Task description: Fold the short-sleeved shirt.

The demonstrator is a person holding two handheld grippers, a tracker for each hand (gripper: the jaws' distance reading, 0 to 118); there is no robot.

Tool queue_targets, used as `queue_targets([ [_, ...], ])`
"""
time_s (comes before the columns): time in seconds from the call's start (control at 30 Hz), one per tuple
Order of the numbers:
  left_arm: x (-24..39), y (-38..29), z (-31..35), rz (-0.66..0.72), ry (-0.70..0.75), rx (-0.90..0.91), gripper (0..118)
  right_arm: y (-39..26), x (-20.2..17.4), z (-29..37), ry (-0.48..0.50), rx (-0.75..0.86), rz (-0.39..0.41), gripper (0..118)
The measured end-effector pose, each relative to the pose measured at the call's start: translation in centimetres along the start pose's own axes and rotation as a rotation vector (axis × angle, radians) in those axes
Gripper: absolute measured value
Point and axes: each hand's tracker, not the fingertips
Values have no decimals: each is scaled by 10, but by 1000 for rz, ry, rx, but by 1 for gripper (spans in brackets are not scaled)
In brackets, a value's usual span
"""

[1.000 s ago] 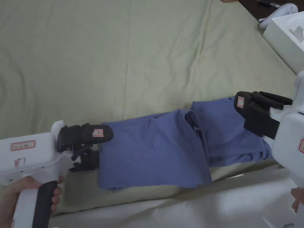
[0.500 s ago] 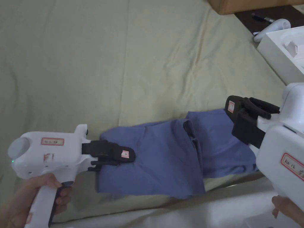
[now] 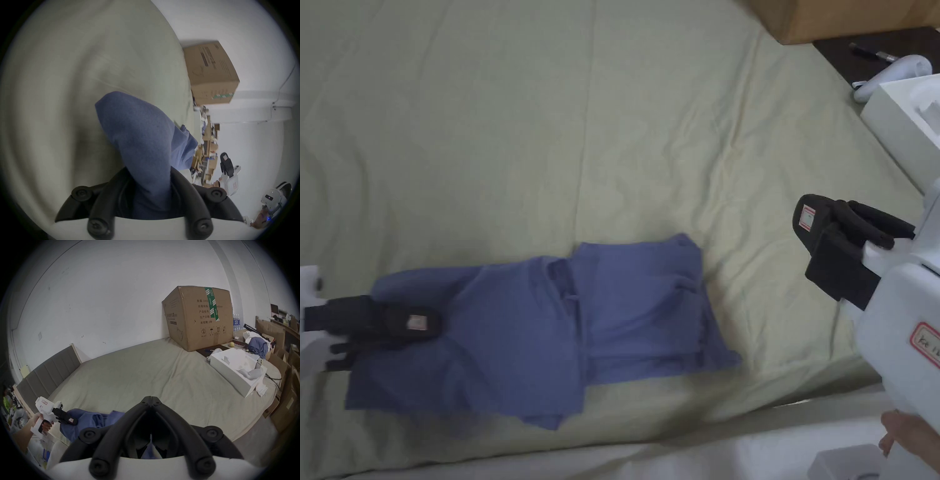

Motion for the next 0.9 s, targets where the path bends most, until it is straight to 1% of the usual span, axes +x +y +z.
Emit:
queue_targets([
  [0.1, -10, -2, 26, 51, 75, 48, 11, -4, -2, -3, 9, -10, -4, 0],
  [0.23, 12, -9, 30, 75, 76, 52, 11, -6, -4, -6, 18, -31, 8, 0],
  [0.33, 56, -12, 24, 88, 85, 46, 11, -5, -1, -6, 28, -39, 6, 0],
  [0.4, 95, -13, 19, 55, 132, 39, 11, -4, 3, -3, 30, -34, 3, 0],
  [0.43, 110, -14, 14, 43, 128, 43, 11, -3, 5, -2, 31, -33, 0, 0],
  [0.53, 158, -19, -11, -24, 92, 1, 11, -3, 14, 1, 31, -28, -14, 0],
  [0.67, 206, -22, -71, -76, 35, -109, 11, -5, 29, 5, 23, -32, -45, 0],
  [0.7, 215, -21, -90, -81, 43, -142, 11, -5, 33, 6, 19, -33, -55, 0],
  [0.73, 222, -20, -108, -116, 65, -169, 11, -5, 37, 8, 19, -38, -72, 0],
  [0.8, 233, -20, -147, -155, 144, -183, 11, -5, 47, 12, 28, -36, -109, 0],
  [0.83, 235, -19, -165, -196, 182, -204, 11, -5, 50, 14, 24, -35, -117, 0],
  [0.9, 234, -17, -198, -210, 220, -245, 16, -3, 57, 19, 10, -28, -117, 0],
])
